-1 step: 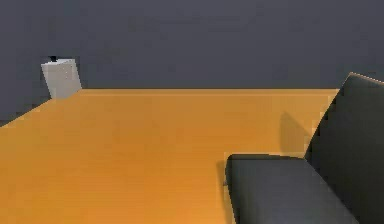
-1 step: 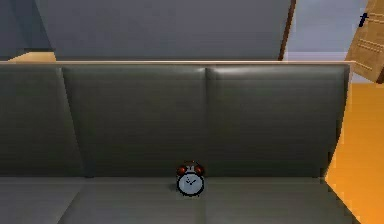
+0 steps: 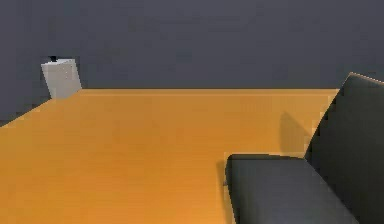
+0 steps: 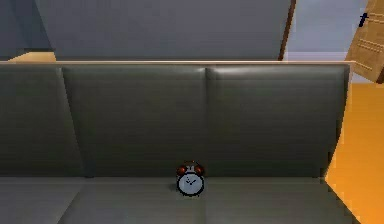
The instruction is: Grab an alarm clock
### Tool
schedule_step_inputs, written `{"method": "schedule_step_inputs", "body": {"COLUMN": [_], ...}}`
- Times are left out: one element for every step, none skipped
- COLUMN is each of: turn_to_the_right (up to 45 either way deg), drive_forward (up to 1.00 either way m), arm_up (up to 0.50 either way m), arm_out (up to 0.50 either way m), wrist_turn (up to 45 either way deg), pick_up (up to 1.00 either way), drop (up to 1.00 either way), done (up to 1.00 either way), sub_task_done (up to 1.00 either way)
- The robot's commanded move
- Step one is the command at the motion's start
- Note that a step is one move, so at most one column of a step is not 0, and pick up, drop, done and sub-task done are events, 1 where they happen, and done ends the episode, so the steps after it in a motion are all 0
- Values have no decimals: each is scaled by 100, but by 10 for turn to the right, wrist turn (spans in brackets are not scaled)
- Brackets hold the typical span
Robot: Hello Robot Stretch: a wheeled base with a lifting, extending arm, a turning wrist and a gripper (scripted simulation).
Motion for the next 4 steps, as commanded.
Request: {"method": "schedule_step_inputs", "body": {"turn_to_the_right": [0, 0, 0, 0], "drive_forward": [0, 0, 0, 0], "arm_up": [2, 0, 0, 0], "arm_out": [0, 44, 0, 0], "wrist_turn": [0, 0, 450, 450], "pick_up": [0, 0, 0, 0], "drop": [0, 0, 0, 0], "done": [0, 0, 0, 0], "sub_task_done": [0, 0, 0, 0]}}
